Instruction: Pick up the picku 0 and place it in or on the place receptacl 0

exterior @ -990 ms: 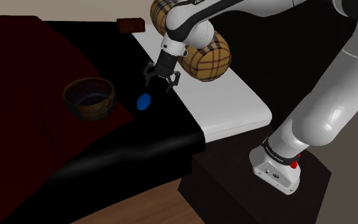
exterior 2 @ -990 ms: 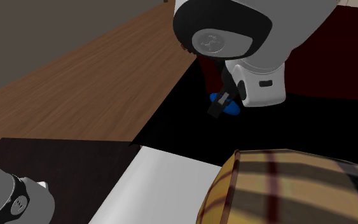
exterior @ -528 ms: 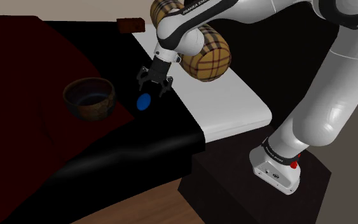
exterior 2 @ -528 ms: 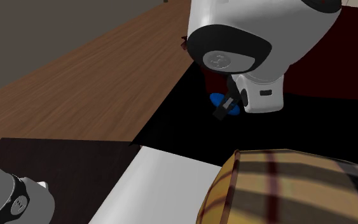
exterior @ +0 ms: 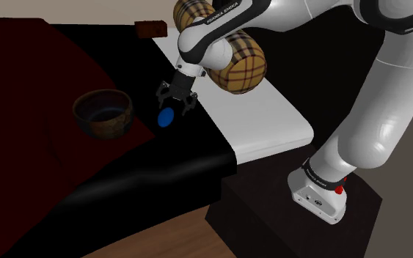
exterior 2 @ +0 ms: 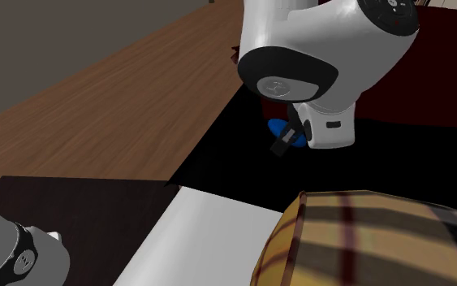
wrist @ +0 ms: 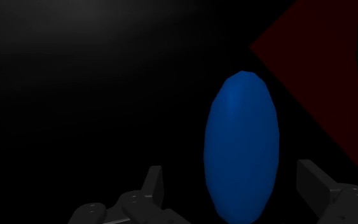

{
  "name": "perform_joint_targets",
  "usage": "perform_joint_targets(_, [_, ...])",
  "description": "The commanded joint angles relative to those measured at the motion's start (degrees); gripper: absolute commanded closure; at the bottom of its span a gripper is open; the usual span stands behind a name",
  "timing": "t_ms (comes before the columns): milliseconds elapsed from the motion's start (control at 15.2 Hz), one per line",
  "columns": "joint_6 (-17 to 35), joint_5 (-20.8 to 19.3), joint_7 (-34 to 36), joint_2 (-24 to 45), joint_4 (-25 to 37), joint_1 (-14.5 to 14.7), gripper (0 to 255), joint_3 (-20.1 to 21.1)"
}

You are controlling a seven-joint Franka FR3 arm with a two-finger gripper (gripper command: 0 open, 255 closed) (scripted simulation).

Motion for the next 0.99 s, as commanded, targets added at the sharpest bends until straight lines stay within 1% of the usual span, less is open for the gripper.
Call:
perform_joint_targets(0, [0.02,0.00,0.00,0.01,0.01,0.00,0,0.00])
perform_joint_targets(66, [0.01,0.00,0.00,0.01,0.00,0.00,0,0.00])
perform_joint_targets(132, [0.01,0.00,0.00,0.01,0.00,0.00,255,0.00])
perform_joint_targets(594, [0.10,0.23,-0.28,-0.38,-0.54,-0.10,255,0.03])
perform_joint_targets(792, [0.27,0.18,-0.07,-0.63,0.28,-0.05,255,0.02])
perform_joint_targets(858, [0.27,0.18,-0.07,-0.63,0.28,-0.05,0,0.02])
perform_joint_targets(924, [-1.19,-6.47,8.65,-1.61,1.33,2.75,0,-1.11])
